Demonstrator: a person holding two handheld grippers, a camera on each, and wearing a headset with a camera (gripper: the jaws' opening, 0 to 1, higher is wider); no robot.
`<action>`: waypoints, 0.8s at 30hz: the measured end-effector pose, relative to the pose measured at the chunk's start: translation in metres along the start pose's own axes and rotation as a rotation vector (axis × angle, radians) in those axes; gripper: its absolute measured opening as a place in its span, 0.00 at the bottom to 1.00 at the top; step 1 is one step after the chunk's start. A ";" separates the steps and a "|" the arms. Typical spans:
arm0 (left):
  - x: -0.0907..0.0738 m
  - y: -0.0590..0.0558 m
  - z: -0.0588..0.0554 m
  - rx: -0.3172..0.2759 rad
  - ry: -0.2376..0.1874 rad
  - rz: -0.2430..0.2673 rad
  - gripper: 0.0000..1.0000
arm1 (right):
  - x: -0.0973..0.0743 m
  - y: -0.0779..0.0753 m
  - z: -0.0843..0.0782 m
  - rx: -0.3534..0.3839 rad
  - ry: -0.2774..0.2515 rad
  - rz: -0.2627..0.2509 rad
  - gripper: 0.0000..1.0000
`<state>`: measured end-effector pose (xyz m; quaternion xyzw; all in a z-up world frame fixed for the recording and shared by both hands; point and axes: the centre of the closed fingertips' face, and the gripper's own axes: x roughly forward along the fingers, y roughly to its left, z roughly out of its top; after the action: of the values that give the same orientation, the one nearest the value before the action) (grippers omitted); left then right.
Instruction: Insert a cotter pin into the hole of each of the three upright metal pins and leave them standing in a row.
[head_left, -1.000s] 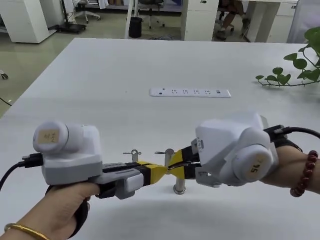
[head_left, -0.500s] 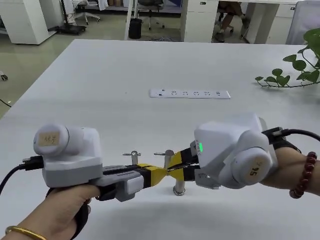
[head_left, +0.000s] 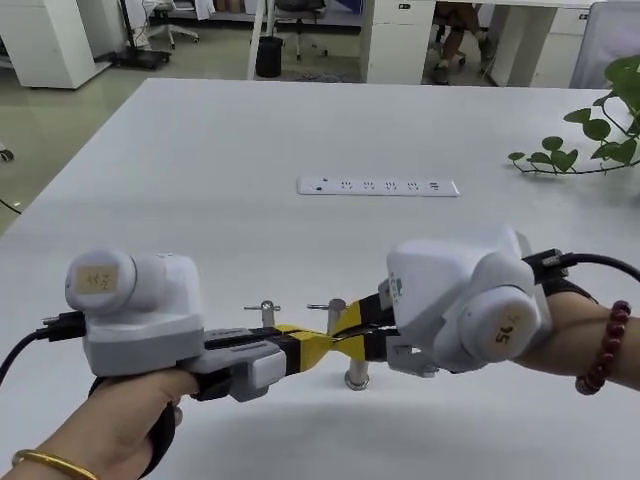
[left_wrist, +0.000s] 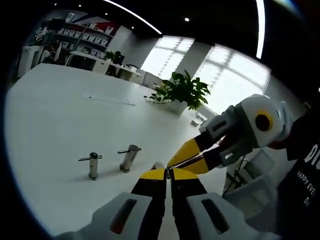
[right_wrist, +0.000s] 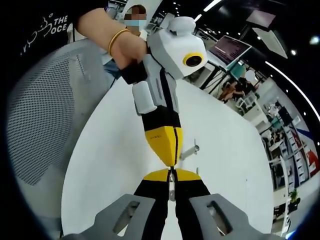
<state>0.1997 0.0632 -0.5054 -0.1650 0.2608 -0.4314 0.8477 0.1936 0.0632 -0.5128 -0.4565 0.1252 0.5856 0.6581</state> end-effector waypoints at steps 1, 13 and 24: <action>0.000 0.000 0.000 0.002 0.002 0.000 0.00 | 0.000 0.000 -0.001 0.017 0.000 0.000 0.00; -0.006 0.003 0.001 0.097 -0.008 -0.002 0.00 | -0.003 0.001 0.001 0.358 -0.120 0.039 0.03; -0.014 -0.003 -0.005 0.286 0.002 -0.063 0.00 | -0.011 0.001 0.001 0.690 -0.254 0.115 0.08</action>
<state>0.1881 0.0727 -0.5033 -0.0502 0.1920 -0.4909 0.8483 0.1894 0.0569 -0.5049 -0.1235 0.2578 0.5968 0.7497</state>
